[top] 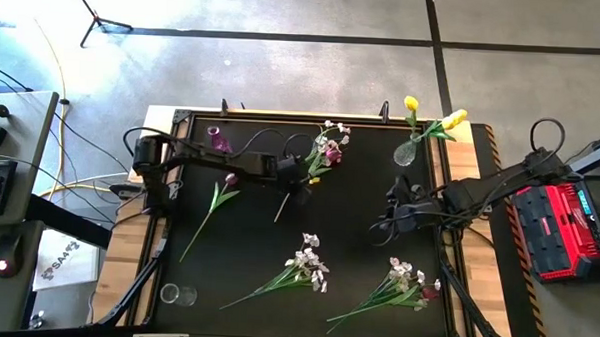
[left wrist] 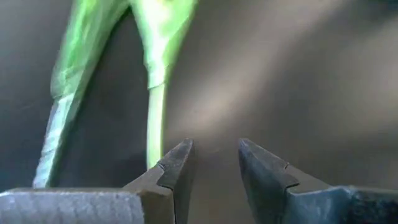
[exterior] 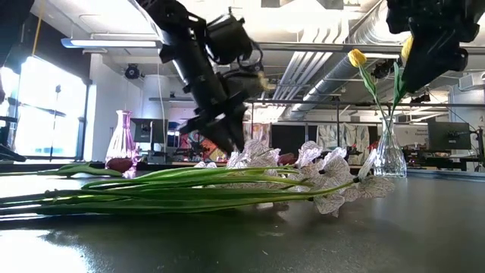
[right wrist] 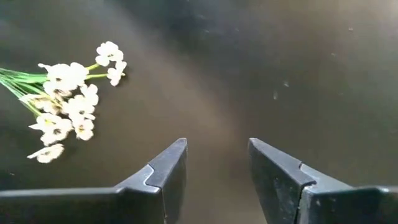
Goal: Sort flowers into vase by color
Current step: Put the top red tulip into the purple flower vase
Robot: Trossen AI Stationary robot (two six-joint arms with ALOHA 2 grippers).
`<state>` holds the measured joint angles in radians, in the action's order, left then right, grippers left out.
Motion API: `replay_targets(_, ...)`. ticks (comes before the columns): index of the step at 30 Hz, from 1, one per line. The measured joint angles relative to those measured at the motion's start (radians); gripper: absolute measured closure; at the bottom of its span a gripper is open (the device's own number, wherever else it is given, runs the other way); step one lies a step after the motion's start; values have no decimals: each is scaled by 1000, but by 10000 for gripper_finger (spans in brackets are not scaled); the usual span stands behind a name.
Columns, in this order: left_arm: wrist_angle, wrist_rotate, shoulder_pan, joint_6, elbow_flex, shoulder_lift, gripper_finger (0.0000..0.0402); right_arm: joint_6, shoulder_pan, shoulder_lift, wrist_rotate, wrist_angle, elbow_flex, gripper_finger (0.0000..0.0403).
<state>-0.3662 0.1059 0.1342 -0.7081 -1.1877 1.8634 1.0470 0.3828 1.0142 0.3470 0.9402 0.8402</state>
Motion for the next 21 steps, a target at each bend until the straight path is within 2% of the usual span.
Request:
replay_targets(3,-35,-1,26,7,1,-9,291,0,-1,0,6,-10,0,245)
replay_targets(13,66,17,110,128,1,8,291,-16,-18,0,13,-15,0,245)
replay_targets(16,128,-3,117,146,0,31,291,-17,-18,0,7,-16,0,245)
replay_targets(21,138,-38,114,137,1,92,291,-9,-18,0,-10,-17,0,245)
